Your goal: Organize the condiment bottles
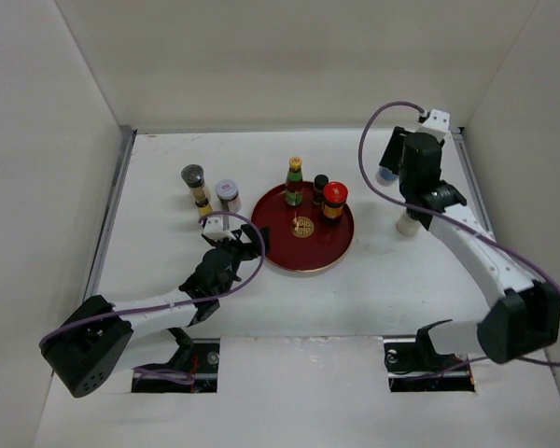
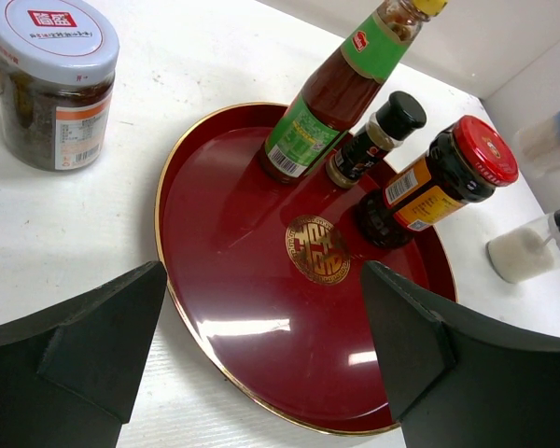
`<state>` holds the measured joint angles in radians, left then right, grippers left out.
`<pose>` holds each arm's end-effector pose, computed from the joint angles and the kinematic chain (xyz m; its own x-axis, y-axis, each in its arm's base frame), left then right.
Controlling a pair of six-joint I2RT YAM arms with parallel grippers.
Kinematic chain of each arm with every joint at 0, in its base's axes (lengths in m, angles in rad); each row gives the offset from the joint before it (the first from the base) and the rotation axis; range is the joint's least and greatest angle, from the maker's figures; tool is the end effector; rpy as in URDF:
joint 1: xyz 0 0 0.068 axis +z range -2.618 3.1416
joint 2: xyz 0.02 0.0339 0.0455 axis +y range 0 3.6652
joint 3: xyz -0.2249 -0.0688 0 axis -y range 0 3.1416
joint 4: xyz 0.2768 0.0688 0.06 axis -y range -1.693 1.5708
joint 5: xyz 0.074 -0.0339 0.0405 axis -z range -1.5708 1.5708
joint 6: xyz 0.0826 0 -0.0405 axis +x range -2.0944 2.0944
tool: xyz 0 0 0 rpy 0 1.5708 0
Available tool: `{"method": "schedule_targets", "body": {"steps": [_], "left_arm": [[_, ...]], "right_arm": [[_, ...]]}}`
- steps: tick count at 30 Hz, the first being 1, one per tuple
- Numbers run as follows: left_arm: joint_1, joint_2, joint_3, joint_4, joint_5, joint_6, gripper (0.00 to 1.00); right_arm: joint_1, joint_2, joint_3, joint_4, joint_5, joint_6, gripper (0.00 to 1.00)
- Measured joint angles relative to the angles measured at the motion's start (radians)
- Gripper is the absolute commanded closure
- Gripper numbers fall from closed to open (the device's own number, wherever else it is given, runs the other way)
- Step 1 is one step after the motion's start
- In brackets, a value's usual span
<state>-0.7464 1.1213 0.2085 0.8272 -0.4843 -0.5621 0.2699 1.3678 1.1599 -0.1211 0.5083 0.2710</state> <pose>0.2358 -0.1657 0.1212 -0.1919 -0.4650 -0.8643 0.1868 0.8472 -0.4973 0.3926 0.0669 0.2881 -0.2436 0.1753 -0.9539 0.2866 0.9526 0.1018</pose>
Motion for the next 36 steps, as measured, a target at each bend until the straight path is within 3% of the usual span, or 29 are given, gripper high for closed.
{"method": "schedule_targets", "body": {"steps": [6,14,22,32,36], "left_arm": [[0.0,-0.006,-0.002,0.0,-0.001,0.0,0.15],[0.013,-0.085,-0.054,0.0,-0.034,-0.002,0.16],[0.024,-0.136,-0.078,0.004,-0.084,-0.007,0.15],[0.024,-0.117,-0.078,0.004,-0.081,-0.011,0.15],[0.023,-0.111,-0.078,0.005,-0.079,-0.011,0.15]], "right_arm": [[0.28,-0.177,0.006,0.076,0.01,-0.034,0.56],[0.501,0.0,0.031,0.087,-0.027,-0.04,0.56],[0.53,0.212,0.031,0.114,-0.047,-0.047,0.56],[0.529,0.352,0.03,0.257,-0.008,-0.068,0.54],[0.529,0.365,0.023,0.284,0.019,-0.077,0.41]]}}
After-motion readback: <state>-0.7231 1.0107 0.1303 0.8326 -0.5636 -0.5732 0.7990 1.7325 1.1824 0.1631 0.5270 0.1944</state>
